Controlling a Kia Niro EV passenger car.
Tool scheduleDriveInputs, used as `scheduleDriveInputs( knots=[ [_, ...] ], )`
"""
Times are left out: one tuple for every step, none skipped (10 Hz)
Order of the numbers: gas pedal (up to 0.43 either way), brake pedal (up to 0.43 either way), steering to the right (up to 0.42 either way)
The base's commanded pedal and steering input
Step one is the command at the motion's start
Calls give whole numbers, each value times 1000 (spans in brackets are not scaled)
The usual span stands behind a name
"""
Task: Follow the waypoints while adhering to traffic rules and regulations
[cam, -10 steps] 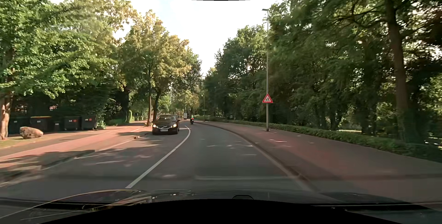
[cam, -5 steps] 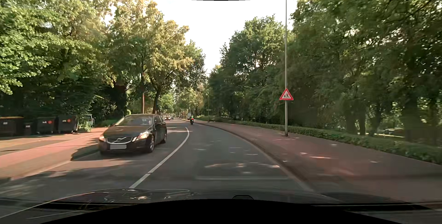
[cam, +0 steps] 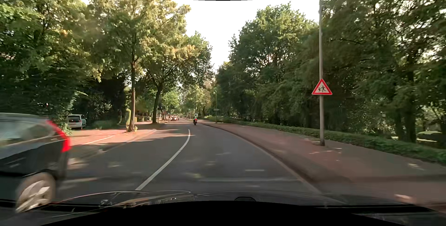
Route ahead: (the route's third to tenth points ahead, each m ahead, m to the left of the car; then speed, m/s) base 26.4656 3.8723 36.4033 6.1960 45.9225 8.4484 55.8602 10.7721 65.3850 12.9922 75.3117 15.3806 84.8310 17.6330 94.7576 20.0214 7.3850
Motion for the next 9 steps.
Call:
scheduleDriveInputs(
  knots=[
    [138,0,-40],
    [138,0,-40],
    [138,0,-41],
    [138,0,-45],
    [138,0,-48],
    [130,0,-48],
    [130,0,-47],
    [130,0,-48],
    [130,0,-50]
  ],
)
